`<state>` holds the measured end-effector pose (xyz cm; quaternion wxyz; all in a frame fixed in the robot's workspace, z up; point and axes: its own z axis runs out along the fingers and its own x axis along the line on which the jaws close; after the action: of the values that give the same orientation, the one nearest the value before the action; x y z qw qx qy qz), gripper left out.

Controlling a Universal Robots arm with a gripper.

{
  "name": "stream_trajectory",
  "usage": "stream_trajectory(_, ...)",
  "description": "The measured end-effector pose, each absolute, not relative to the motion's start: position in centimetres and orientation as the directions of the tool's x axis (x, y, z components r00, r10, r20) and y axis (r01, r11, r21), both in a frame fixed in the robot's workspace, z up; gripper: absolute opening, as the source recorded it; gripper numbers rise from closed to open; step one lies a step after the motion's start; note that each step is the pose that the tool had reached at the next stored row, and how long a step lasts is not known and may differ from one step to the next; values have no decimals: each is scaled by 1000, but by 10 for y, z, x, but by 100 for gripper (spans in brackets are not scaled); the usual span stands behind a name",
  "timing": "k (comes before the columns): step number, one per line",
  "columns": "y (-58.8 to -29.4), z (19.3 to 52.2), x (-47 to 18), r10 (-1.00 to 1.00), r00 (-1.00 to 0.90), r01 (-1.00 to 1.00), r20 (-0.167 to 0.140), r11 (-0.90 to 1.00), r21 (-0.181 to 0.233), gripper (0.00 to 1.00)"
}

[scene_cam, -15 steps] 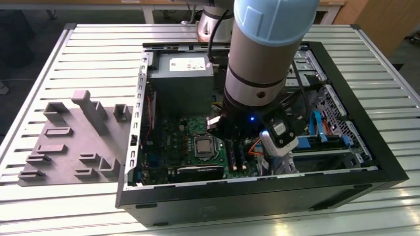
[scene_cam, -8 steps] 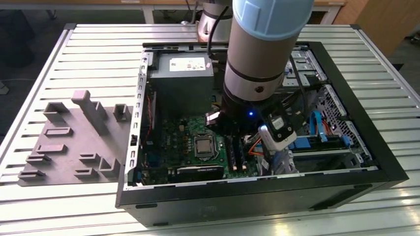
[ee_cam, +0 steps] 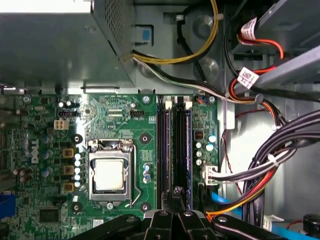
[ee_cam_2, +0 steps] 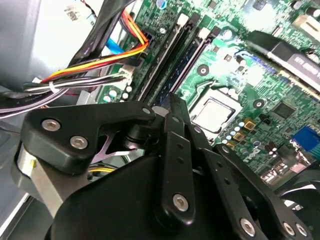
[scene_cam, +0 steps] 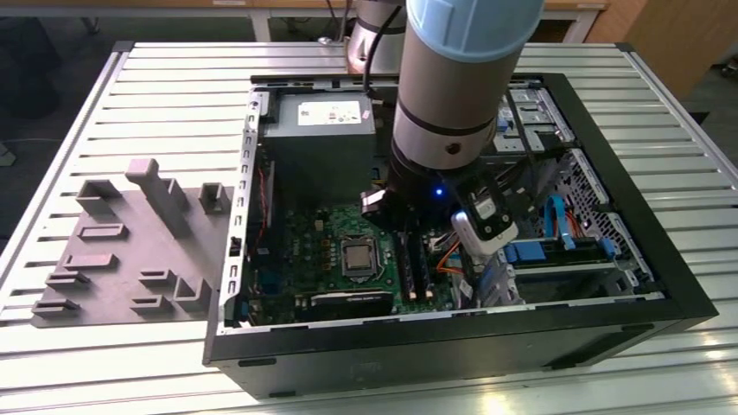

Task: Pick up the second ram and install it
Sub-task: 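Press down the second ram until it locks into place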

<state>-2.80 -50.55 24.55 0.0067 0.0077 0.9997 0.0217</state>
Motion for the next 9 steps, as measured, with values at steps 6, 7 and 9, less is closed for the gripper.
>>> stream_trajectory(6,-501,245,-28,15,-1000,15,-13,999,44,11)
stream_trajectory(7,-501,245,-28,16,-1000,15,-13,999,44,11)
stream_trajectory(9,-501,245,-28,16,-1000,15,-13,999,44,11)
